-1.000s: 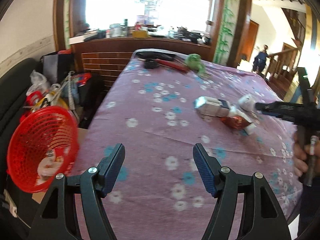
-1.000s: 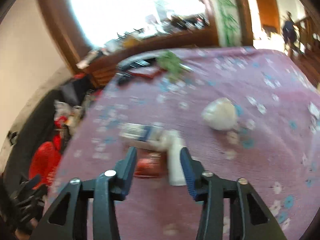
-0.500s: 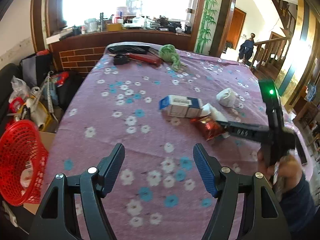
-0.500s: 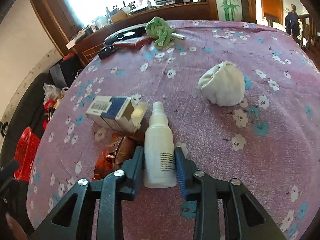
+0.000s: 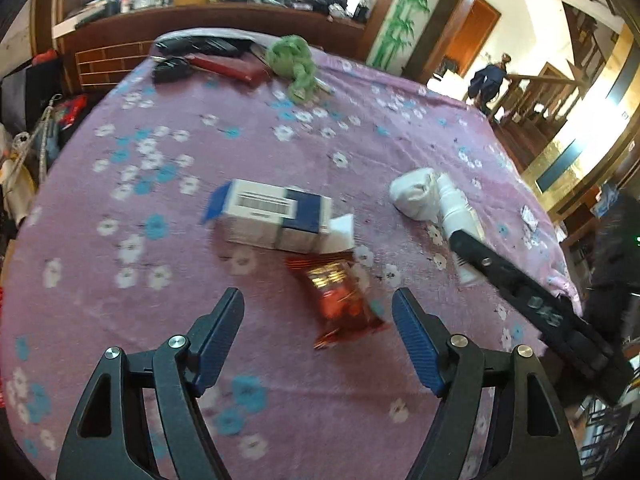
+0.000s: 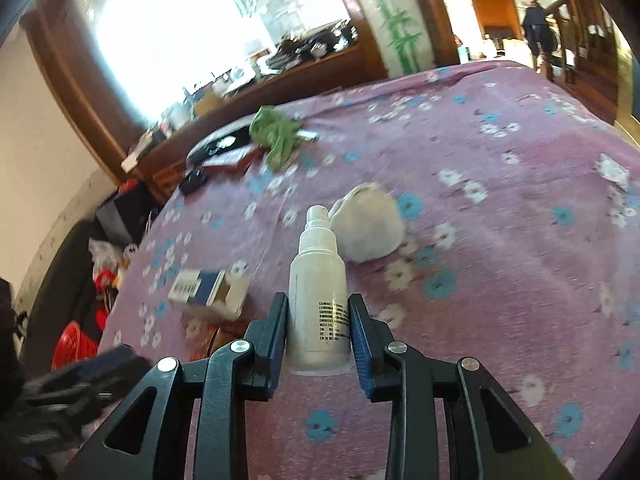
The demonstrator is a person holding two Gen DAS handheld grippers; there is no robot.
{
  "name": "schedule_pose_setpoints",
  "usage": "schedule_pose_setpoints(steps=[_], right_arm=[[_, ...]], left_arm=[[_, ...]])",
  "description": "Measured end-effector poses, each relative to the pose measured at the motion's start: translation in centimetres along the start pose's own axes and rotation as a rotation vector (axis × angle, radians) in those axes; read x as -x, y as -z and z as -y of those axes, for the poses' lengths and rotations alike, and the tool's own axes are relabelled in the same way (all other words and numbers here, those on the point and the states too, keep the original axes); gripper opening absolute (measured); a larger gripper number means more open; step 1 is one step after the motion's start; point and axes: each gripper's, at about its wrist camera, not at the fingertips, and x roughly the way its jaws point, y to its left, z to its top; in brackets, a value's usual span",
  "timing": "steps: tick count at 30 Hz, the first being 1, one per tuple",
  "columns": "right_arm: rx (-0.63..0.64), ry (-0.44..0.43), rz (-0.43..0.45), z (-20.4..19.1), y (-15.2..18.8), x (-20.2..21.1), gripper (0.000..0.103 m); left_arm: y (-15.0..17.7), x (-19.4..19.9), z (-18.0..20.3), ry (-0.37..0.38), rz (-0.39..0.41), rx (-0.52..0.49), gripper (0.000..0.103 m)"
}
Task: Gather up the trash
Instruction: 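Grasp the brown candy wrapper with the left gripper while the right grasps the white spray bottle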
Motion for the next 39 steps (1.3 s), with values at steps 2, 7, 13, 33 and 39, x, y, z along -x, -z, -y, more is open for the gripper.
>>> schedule_pose_setpoints(steps=[2, 7, 13, 33, 39], right_arm=[[-0.012, -0.001, 0.016, 0.2, -0.2, 0.4, 0.033], [-0.007, -0.018, 0.027, -0.1, -0.3, 0.9, 0.033], [0.038, -0.023, 0.026, -1.0, 0.1, 0.7, 0.033], [0.345, -0.103, 0.038, -7.9, 3.6, 0.2, 0.033], [0.372, -0.115, 0.024, -8.5, 4.1, 0.1, 0.033]], left_arm=[[-0.1, -1.4, 0.8, -0.040, -0.013, -0.023, 0.072], [0.4, -3.8, 0.8, -0.064, -0.059, -0.044, 0.048], [1.1, -3.9, -0.2, -0.052, -0.033, -0.076, 0.033], [2.9, 2.2, -5.4, -0.217, 0.301, -0.018, 0.032], [2.9, 2.0, -5.8, -0.252, 0.297, -0.010, 0.032]])
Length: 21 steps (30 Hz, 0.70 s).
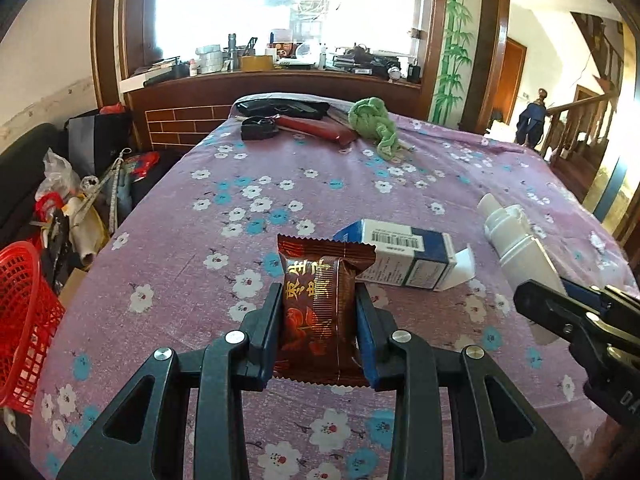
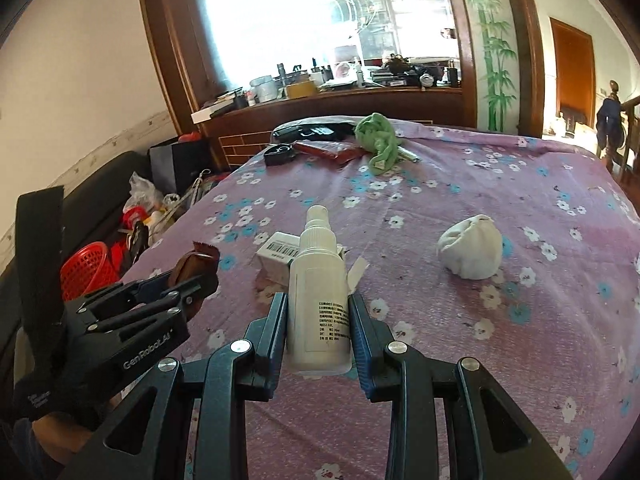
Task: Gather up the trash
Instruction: 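Grasp the brown candy wrapper with the left gripper while the right grasps the white spray bottle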
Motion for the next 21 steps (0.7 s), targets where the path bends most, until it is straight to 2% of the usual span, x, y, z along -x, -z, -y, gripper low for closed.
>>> schedule_pose_setpoints(steps=[21], right_arm=[[0.001, 0.001, -0.013, 0.05, 0.10, -0.15, 0.033]], left_arm=[[0.39, 0.31, 0.71, -0.052, 0.017, -0.045, 0.032]])
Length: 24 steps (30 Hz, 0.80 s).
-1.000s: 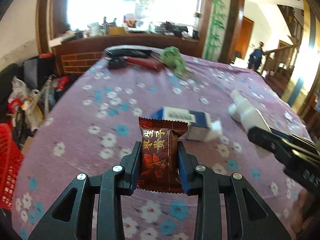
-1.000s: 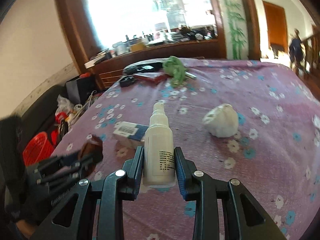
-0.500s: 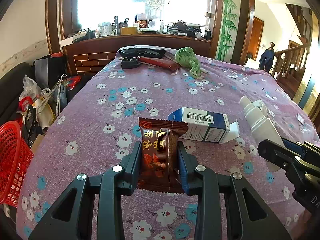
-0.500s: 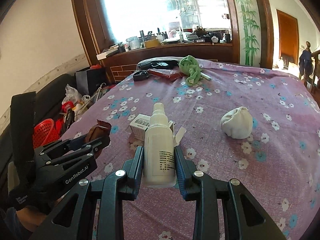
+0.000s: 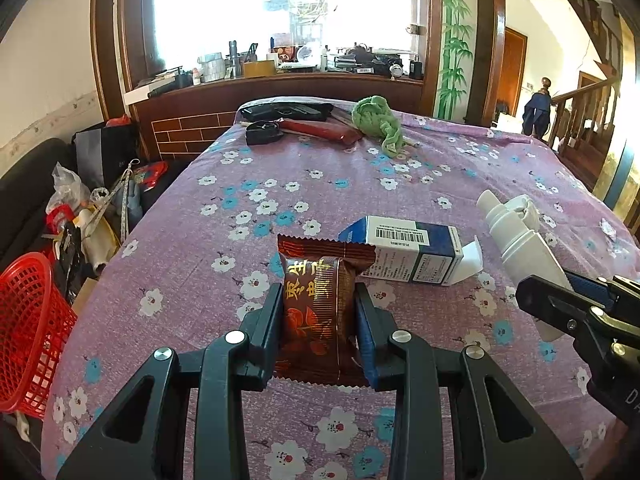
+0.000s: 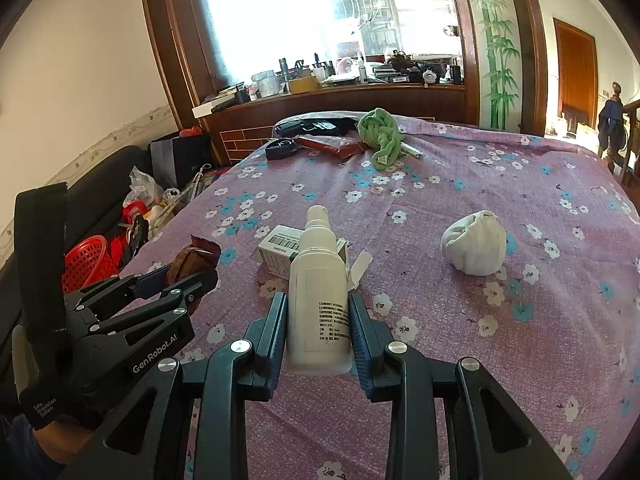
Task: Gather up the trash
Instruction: 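Grasp the brown candy wrapper with the left gripper while the right grasps the white spray bottle, then carry the candy wrapper and spray bottle with both grippers toward the red basket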
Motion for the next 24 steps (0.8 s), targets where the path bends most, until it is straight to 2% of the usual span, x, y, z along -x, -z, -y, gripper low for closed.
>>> schedule_pose_setpoints(steps=[24], right_arm=[[0.000, 0.001, 0.005, 0.10, -0.09, 0.13, 0.033]], left_arm=[[-0.10, 0.19, 0.34, -0.021, 0.014, -0.014, 0.032]])
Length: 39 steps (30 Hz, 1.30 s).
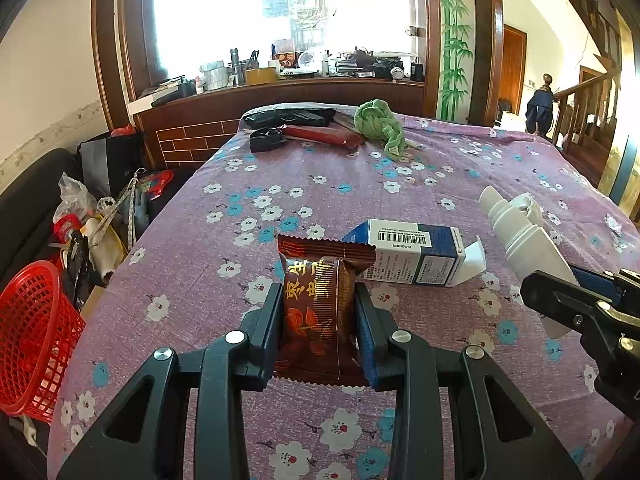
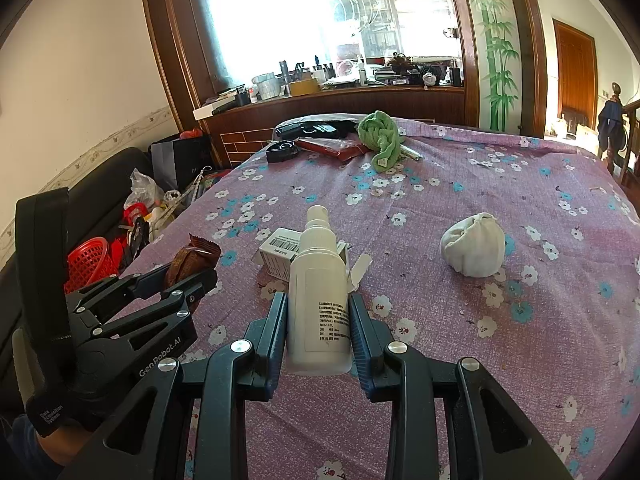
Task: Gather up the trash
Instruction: 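Carry the candy wrapper and spray bottle with both grippers toward the red basket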
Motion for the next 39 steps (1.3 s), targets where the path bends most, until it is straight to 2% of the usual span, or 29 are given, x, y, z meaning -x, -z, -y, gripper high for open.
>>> schedule_pose_setpoints(steps=[39], right_arm=[[0.000, 0.004, 0.013, -0.28, -0.41, 0.40, 0.033]], left_arm=[[0.07, 0.03, 0.21, -0.007, 0.003, -0.003, 0.032]])
